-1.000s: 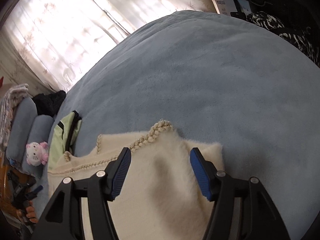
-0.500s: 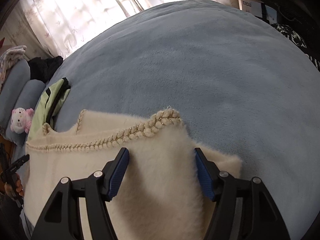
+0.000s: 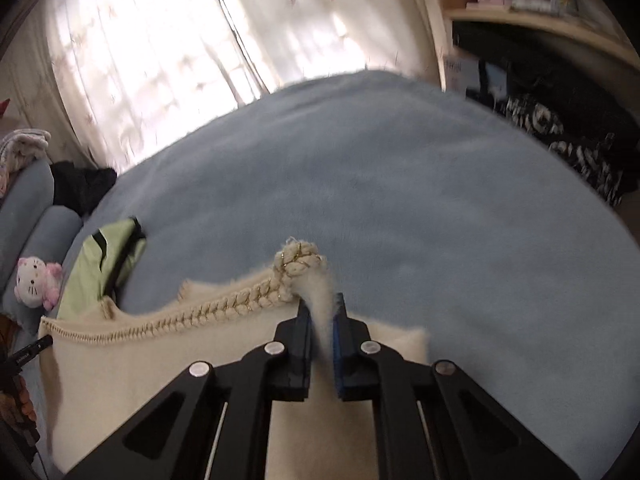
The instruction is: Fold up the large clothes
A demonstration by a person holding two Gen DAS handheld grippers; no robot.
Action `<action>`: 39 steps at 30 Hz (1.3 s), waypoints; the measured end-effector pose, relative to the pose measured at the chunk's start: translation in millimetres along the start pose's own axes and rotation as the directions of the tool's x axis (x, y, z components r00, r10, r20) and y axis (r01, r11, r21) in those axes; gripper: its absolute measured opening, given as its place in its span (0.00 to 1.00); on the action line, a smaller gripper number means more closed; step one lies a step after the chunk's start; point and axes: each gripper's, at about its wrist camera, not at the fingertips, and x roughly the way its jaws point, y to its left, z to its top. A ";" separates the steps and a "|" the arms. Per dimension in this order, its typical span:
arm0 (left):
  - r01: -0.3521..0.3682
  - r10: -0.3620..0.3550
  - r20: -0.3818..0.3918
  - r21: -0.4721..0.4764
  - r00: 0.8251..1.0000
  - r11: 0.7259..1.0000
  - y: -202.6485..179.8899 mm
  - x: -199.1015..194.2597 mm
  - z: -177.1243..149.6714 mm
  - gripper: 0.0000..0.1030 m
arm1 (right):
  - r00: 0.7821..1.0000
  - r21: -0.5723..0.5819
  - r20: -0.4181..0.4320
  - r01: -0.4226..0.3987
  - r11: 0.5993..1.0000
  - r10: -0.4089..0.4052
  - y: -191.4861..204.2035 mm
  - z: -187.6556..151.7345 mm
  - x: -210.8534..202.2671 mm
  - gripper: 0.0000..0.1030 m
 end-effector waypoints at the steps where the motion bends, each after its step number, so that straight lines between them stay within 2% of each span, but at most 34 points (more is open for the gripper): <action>1: -0.005 0.005 0.005 -0.008 1.000 1.000 -1.5 0.6 4.5 0.05 | 0.999 -0.009 0.022 0.024 1.000 -0.024 3.7 4.8 -3.2 0.07; 4: -0.032 0.032 -0.026 -0.033 0.999 0.999 -0.3 26.2 6.5 0.05 | 0.995 -0.022 -0.009 0.102 0.994 -0.103 3.1 9.6 25.0 0.07; 7: -0.041 0.037 -0.057 -0.068 0.998 0.997 4.4 54.4 -1.8 0.05 | 0.978 -0.019 -0.126 0.167 0.986 -0.168 -5.1 -5.9 76.4 0.07; 9: -0.025 0.022 -0.039 -0.093 0.999 0.995 10.3 64.6 -10.6 0.06 | 0.965 -0.024 -0.177 0.194 0.981 -0.195 -10.5 -20.7 100.6 0.07; 12: -0.004 0.003 -0.011 -0.099 1.000 0.995 13.4 62.0 -13.0 0.08 | 0.963 -0.034 -0.181 0.196 0.980 -0.199 -9.5 -20.0 101.4 0.11; 13: -0.003 0.002 -0.010 -0.098 1.000 0.995 13.9 59.4 -12.0 0.11 | 0.961 -0.046 -0.188 0.196 0.979 -0.202 -7.7 -17.0 98.9 0.15; 15: -0.014 0.014 0.005 -0.091 1.000 0.996 13.1 49.1 -9.5 0.17 | 0.956 -0.049 -0.189 0.220 0.974 -0.225 -1.0 -10.2 87.0 0.17; 16: -0.027 0.029 0.020 -0.090 0.999 0.996 12.3 42.5 -9.0 0.23 | 0.958 -0.044 -0.173 0.226 0.973 -0.230 2.9 -7.1 77.3 0.17; 19: -0.050 0.060 0.116 -0.089 0.991 0.995 3.6 4.4 -12.1 0.30 | 0.979 -0.028 -0.087 0.181 0.983 -0.183 23.8 -4.9 40.9 0.22; 22: -0.047 0.057 0.163 -0.062 0.985 0.997 -18.4 -22.2 -16.5 0.30 | 0.994 -0.102 -0.030 0.097 0.990 -0.101 68.8 -9.9 12.6 0.25; 23: -0.033 0.040 0.158 -0.053 0.987 0.998 -29.3 -27.4 -18.3 0.30 | 0.998 -0.142 -0.043 0.047 0.989 -0.054 89.2 -15.4 9.9 0.25; 24: 0.016 -0.010 0.135 -0.045 0.991 0.999 -45.1 -30.2 -22.0 0.28 | 0.998 -0.165 -0.058 0.007 0.986 -0.017 104.7 -21.1 9.4 0.25; 26: 0.085 -0.080 0.109 -0.038 0.991 0.996 -68.9 -30.0 -29.0 0.18 | 0.991 -0.211 -0.111 -0.101 0.972 0.079 145.3 -38.7 15.7 0.25; 27: 0.105 -0.102 0.099 -0.025 0.990 0.994 -82.5 -27.6 -33.3 0.18 | 0.986 -0.224 -0.128 -0.133 0.965 0.106 159.5 -46.7 20.4 0.25; 31: 0.103 -0.104 0.074 0.020 0.992 0.994 -126.5 -3.0 -48.4 0.18 | 0.968 -0.259 -0.207 -0.195 0.946 0.143 199.9 -77.7 53.0 0.25; 33: 0.068 -0.069 0.049 0.028 0.996 0.997 -136.4 17.7 -54.1 0.16 | 0.967 -0.266 -0.223 -0.180 0.947 0.121 202.9 -87.2 66.1 0.25; 36: 0.044 -0.044 0.025 0.017 0.999 0.999 -126.9 36.7 -55.8 0.08 | 0.970 -0.239 -0.213 -0.166 0.957 0.115 178.8 -85.7 72.5 0.22; 39: 0.006 -0.007 0.040 0.017 0.999 1.000 -101.4 38.6 -49.4 0.06 | 0.989 -0.261 -0.144 -0.019 0.965 -0.019 135.4 -69.5 72.5 0.21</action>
